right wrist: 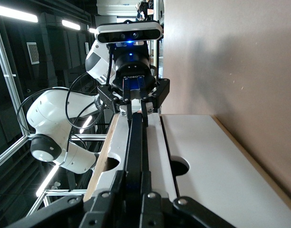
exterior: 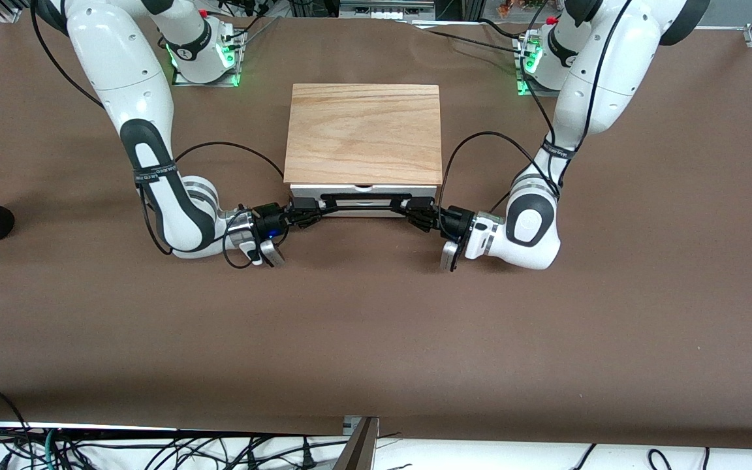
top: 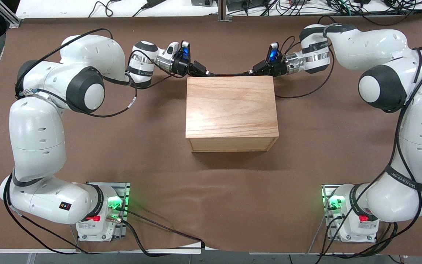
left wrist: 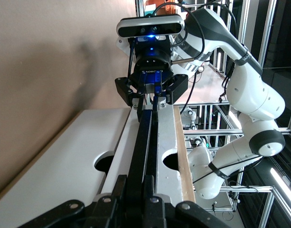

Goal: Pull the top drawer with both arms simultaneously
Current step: 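Pull the handle outward from the box with both grippers together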

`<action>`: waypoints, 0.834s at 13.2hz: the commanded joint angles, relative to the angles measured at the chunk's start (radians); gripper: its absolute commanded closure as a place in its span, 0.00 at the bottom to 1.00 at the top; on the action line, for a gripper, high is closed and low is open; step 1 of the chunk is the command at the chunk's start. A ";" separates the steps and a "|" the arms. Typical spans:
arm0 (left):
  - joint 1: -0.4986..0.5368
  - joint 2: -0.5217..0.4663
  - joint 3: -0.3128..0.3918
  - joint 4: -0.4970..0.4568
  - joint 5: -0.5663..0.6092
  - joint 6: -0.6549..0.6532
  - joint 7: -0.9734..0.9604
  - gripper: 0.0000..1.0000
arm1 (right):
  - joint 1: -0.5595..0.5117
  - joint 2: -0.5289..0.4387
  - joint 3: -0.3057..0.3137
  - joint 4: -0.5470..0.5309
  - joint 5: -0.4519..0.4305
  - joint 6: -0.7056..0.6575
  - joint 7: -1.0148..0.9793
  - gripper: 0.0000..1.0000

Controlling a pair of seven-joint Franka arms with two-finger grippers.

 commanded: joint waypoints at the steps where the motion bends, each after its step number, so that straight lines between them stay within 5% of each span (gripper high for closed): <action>1: 0.007 0.052 -0.005 0.129 -0.025 -0.032 -0.113 1.00 | -0.006 0.059 0.005 0.171 0.068 0.063 0.131 1.00; 6: 0.010 0.113 -0.002 0.306 -0.021 -0.030 -0.273 1.00 | -0.029 0.143 -0.003 0.340 0.071 0.094 0.196 1.00; 11: 0.016 0.118 0.004 0.381 -0.015 -0.030 -0.378 1.00 | -0.035 0.198 -0.004 0.467 0.078 0.170 0.265 1.00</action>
